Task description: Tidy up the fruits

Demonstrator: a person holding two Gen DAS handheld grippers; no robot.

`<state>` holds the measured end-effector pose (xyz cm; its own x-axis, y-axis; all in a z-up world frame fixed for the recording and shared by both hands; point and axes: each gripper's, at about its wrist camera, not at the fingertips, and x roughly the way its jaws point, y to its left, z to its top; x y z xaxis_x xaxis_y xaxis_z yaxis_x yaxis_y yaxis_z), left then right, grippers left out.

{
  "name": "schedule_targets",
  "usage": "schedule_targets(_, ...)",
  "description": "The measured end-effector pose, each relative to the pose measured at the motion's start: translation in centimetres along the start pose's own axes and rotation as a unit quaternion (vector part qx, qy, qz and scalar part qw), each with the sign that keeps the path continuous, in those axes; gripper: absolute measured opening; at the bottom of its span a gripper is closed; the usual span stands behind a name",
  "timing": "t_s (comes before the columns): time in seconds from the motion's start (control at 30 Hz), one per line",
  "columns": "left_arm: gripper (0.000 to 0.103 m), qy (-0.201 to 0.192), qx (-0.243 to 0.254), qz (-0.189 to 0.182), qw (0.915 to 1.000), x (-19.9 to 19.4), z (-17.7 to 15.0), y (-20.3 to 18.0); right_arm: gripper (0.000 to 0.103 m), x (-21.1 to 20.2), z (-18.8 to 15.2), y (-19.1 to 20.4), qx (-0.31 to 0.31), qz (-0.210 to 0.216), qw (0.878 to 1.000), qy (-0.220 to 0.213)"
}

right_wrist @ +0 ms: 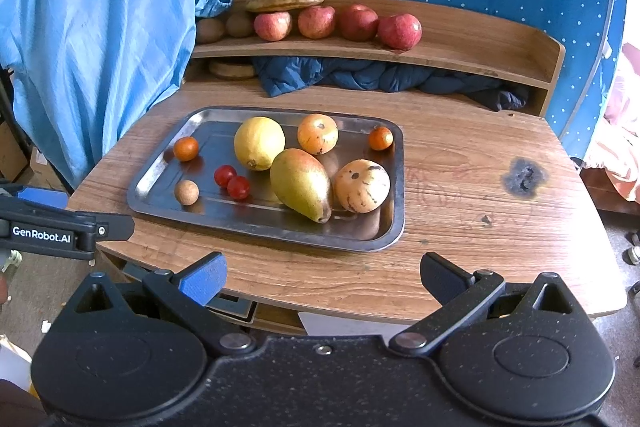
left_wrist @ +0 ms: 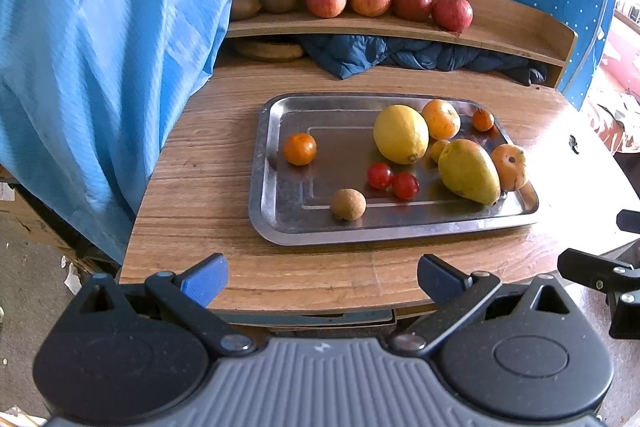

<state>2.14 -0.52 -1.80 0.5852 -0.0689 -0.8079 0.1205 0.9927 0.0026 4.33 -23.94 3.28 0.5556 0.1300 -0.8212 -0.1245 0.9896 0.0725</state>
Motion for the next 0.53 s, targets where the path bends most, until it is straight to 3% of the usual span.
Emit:
schedule_targets(0.3,0.102,0.012,-0.006,0.015,0.9998,0.7,0.4,-0.9,0.102,0.9,0.4,-0.5,-0.004,0.015,1.0,0.009)
schedule_targets(0.53,0.102,0.029,-0.021,0.047,0.9983,1.8,1.0,-3.0,0.102,2.1,0.7,-2.0,-0.016,0.046,0.999,0.019)
